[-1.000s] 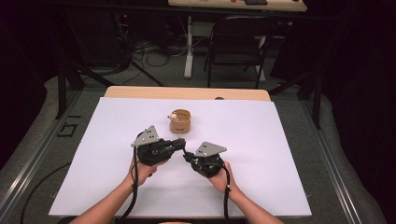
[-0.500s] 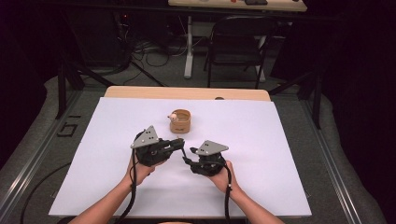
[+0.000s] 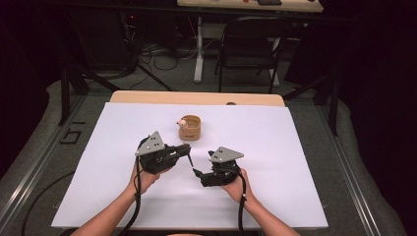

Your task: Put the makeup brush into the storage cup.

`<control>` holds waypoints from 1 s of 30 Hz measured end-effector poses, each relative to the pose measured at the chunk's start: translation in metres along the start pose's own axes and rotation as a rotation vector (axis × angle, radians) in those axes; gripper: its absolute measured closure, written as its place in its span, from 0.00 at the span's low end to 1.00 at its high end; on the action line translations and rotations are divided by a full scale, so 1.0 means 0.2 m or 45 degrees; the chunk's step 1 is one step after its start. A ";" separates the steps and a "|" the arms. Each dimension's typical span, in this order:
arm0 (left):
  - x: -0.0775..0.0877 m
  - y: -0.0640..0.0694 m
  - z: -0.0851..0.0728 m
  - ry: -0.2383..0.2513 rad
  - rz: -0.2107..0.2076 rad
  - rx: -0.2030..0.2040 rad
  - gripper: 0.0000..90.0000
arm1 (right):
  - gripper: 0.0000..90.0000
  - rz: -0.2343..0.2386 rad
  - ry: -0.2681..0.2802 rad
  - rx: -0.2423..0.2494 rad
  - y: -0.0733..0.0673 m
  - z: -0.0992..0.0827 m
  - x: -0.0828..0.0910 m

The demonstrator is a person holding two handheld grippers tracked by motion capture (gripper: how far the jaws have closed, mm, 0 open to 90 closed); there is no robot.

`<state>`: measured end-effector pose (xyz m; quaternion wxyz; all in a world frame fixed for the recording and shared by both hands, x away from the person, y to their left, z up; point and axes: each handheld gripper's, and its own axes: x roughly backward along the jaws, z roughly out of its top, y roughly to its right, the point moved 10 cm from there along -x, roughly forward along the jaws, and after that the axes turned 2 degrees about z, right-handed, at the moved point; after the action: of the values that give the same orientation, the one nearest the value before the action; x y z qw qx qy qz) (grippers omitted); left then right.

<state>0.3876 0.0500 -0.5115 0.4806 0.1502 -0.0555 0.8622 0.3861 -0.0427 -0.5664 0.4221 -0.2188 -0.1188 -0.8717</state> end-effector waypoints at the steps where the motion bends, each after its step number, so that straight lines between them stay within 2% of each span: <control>1: 0.00 0.00 0.00 -0.003 0.007 -0.001 0.93 | 0.18 0.000 -0.002 0.001 0.00 0.00 0.00; 9: 0.01 -0.03 -0.01 -0.009 0.030 -0.003 0.93 | 0.14 -0.019 -0.004 -0.013 0.03 -0.01 0.02; 25: 0.04 -0.09 -0.01 -0.013 0.087 -0.015 0.93 | 0.04 -0.083 0.041 -0.037 0.12 -0.01 0.09; 30: 0.04 -0.11 -0.01 -0.022 0.108 -0.025 0.93 | 0.02 -0.110 0.040 -0.017 0.14 -0.02 0.11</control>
<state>0.4013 0.0694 -0.5115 0.4447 0.1505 -0.0745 0.8798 0.3951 -0.0772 -0.5583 0.3845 -0.2027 -0.1155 -0.8932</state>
